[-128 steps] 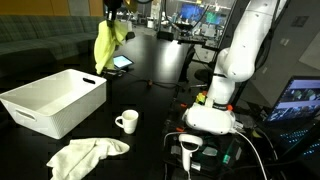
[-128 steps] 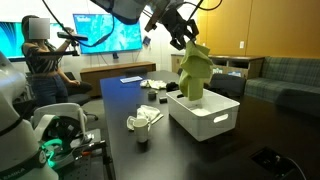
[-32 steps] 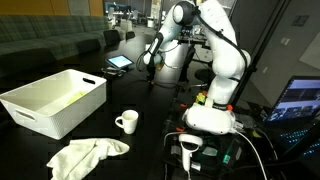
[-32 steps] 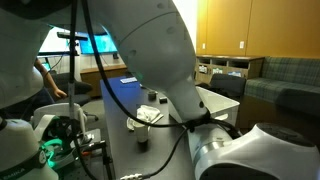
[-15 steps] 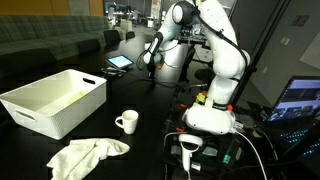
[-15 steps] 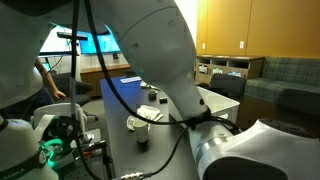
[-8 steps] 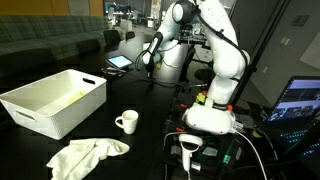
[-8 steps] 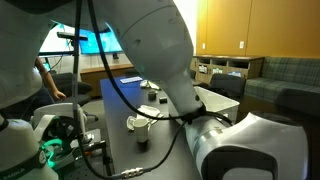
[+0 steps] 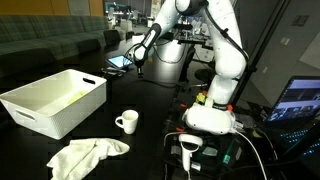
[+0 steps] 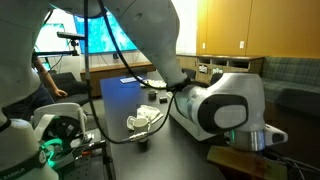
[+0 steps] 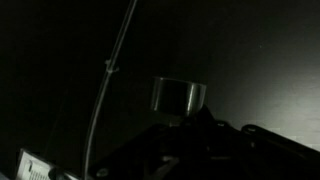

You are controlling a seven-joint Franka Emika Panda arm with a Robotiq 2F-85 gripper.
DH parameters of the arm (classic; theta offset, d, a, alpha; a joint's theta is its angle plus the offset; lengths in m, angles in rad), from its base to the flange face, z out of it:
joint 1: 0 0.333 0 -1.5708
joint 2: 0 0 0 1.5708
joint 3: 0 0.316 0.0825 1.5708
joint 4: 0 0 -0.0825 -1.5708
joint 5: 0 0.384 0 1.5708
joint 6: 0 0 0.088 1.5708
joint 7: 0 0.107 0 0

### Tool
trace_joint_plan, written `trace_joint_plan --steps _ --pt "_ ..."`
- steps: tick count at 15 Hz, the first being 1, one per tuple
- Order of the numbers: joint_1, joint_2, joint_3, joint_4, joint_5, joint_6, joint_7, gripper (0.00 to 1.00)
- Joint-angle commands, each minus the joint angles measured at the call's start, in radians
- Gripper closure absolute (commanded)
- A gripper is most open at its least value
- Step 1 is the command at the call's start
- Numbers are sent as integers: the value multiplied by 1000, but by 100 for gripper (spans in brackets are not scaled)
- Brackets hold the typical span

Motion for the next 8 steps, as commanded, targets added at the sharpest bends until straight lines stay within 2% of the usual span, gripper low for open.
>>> trace_joint_plan --steps 1,4,8 --pt "58 -87 3 -48 -52 -20 -60 97" --pt "125 -130 -11 -75 -107 -24 -46 97" --pt "237 -189 -14 -139 -173 -40 56 97"
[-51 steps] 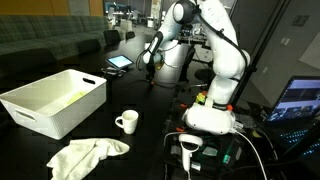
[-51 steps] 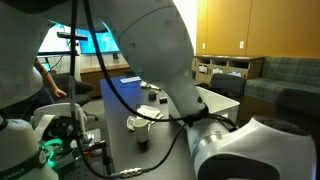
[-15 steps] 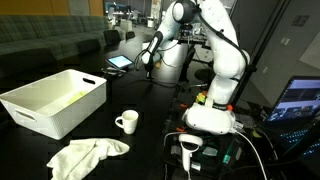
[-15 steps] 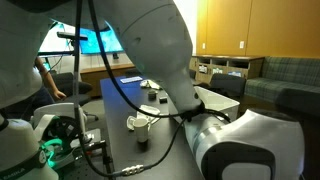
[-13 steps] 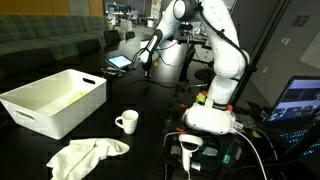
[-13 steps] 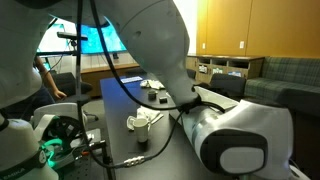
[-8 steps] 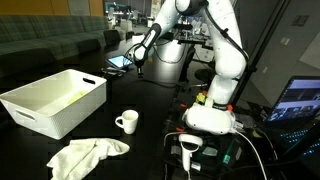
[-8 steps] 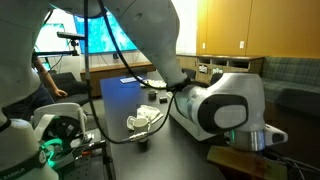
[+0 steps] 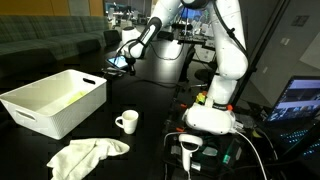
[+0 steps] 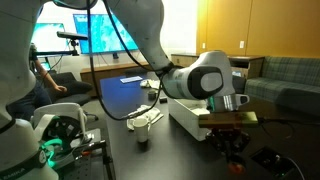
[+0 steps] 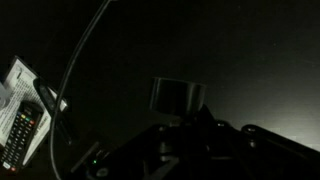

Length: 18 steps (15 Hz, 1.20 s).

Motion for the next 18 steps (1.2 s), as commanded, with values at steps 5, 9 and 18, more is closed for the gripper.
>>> trace_joint_plan --steps 5,9,18 --pt "190 -149 72 -123 -12 -147 182 97" --pt "241 -174 161 -126 51 -268 202 97" --pt "281 -182 292 -160 240 -306 185 97"
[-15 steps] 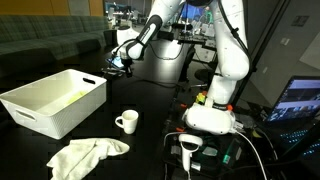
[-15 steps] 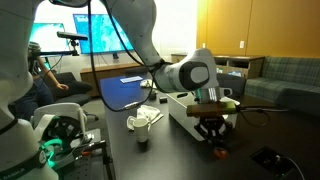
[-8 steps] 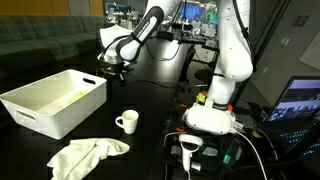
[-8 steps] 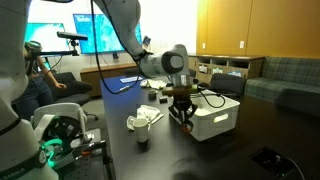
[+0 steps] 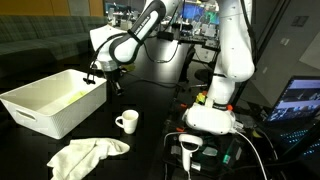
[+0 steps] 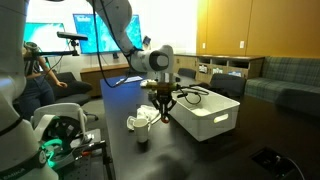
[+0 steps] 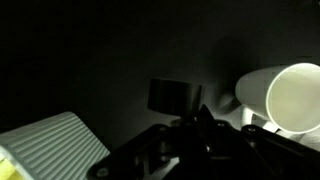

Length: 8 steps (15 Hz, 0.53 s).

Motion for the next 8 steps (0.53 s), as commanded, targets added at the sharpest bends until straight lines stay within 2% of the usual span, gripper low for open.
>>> trace_joint_plan --steps 1,8 --pt "-9 -25 38 -44 87 21 -33 97" --pt "-27 -22 63 -128 200 98 -79 97"
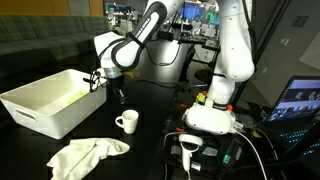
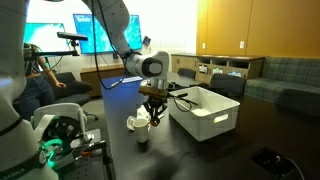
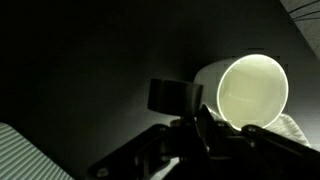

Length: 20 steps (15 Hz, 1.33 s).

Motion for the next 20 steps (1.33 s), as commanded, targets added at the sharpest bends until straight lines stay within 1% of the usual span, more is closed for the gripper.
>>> trace_joint_plan --steps 1,5,9,15,20 --pt "-26 -24 23 -61 61 63 -50 97" --pt "-29 -22 29 -97 85 125 -59 97" --pt "-31 -11 36 -110 88 175 -58 97" --pt "-49 -14 63 -129 144 192 -70 97" --pt "-30 -53 40 -164 142 239 38 97"
